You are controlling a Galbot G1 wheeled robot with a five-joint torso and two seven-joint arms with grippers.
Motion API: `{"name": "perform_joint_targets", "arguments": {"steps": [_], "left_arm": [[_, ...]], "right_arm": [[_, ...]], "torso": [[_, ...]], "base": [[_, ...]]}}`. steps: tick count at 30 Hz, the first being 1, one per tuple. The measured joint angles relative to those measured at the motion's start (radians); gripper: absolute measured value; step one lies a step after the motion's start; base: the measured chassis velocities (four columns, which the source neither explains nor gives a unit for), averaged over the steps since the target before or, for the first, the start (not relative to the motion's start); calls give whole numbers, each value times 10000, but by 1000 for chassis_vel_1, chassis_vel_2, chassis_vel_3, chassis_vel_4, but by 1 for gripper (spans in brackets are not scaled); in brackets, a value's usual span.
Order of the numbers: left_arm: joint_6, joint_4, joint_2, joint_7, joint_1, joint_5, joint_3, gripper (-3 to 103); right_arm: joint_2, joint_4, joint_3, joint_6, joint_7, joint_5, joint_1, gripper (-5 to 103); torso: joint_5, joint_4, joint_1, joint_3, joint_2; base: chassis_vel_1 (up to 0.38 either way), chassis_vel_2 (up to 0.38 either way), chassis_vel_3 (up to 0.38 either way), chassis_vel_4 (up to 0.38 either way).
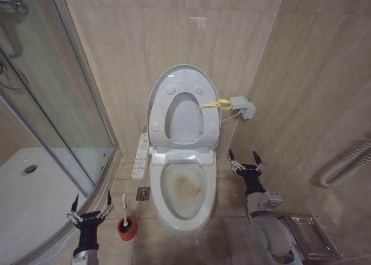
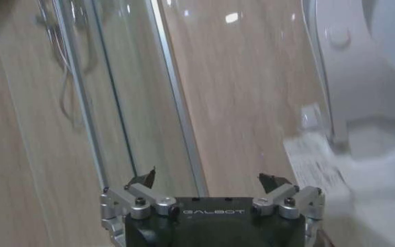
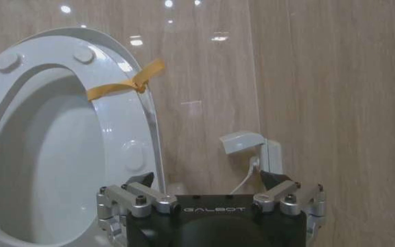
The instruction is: Open the toilet lid, clean the toilet bowl with a toilet brush, close the toilet lid, and flush.
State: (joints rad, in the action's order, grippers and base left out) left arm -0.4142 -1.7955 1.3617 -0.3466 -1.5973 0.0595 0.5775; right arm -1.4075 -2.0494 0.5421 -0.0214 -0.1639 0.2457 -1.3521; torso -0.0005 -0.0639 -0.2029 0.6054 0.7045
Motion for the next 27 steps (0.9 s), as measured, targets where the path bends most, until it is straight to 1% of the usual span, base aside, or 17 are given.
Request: {"name": "perform_joint_targets", "arguments": {"steps": [2,3,4,6,7,8,12,13,16,17,20,21,22,24,25,26,27], "left_arm": [[-1,610,-56,235,364,-435,-297,100],[12,852,-60,297,533,-521,-387,100],[12,852,-60,297,533,-521,-387,100],[25,1435,-82,429,939,-598,-542,100],[18,1778,-117,531,1156,-626,-622,98],[18,1778,-117,531,1156,-626,-622,98],[7,2909,-277,1034,1851,-1114,-989,98],[7,2909,-277,1034,1851,-1114,-989,98],[-1,3660,-316,1334,2250,-1271,-1206,97],[-1,3660,-316,1334,2250,-1271,-1206,97],[2,4417,-331,1432,2666,-1307,-1392,97],[2,4417,-331,1432,2666,-1307,-1392,97],[8,4618,-339,1448,2790,-1320,-1435,100],[6,4891,-348,1504,2954,-1345,-1474,100],[-18,5136,-359,1628,3101,-1387,-1494,100],[-18,5136,-359,1628,3101,-1387,-1494,100],[-104,5506,-375,1822,3341,-1421,-1517,100]], "right_arm": [[-1,0,-1,0,0,0,0,100],[-1,0,0,0,0,0,-1,100],[-1,0,0,0,0,0,-1,100],[0,0,0,0,0,0,0,100],[-1,0,0,0,0,0,0,100],[-1,0,0,0,0,0,0,100],[0,1,0,0,-1,0,0,100],[0,1,0,0,-1,0,0,100],[0,0,-1,0,0,0,0,100],[0,0,-1,0,0,0,0,100],[-1,0,0,0,0,0,0,100],[-1,0,0,0,0,0,0,100],[0,0,0,0,0,0,0,100],[0,0,0,0,-1,0,0,100],[0,0,0,0,0,0,0,100],[0,0,0,0,0,0,0,100],[-1,0,0,0,0,0,0,100]], "torso": [[5,-1,1,0,0],[3,-2,1,0,1],[3,-2,1,0,1],[5,-1,0,0,0],[5,-2,0,0,0],[5,-2,0,0,0],[5,-1,0,0,0],[5,-1,0,0,0],[5,-1,0,0,0],[5,-1,0,0,0],[5,0,0,0,0],[5,0,0,0,0],[4,-1,0,0,0],[4,-1,0,0,0],[4,-1,0,1,0],[4,-1,0,1,0],[4,0,0,1,0]], "base": [[0,0,0,0],[0,0,0,0],[0,0,0,0],[0,0,0,0],[0,0,0,0],[0,0,0,0],[0,0,0,0],[0,0,0,0],[0,0,0,0],[0,0,0,0],[0,0,0,0],[0,0,0,0],[0,0,0,0],[0,0,0,0],[0,0,0,0],[0,0,0,0],[0,0,0,0]]}}
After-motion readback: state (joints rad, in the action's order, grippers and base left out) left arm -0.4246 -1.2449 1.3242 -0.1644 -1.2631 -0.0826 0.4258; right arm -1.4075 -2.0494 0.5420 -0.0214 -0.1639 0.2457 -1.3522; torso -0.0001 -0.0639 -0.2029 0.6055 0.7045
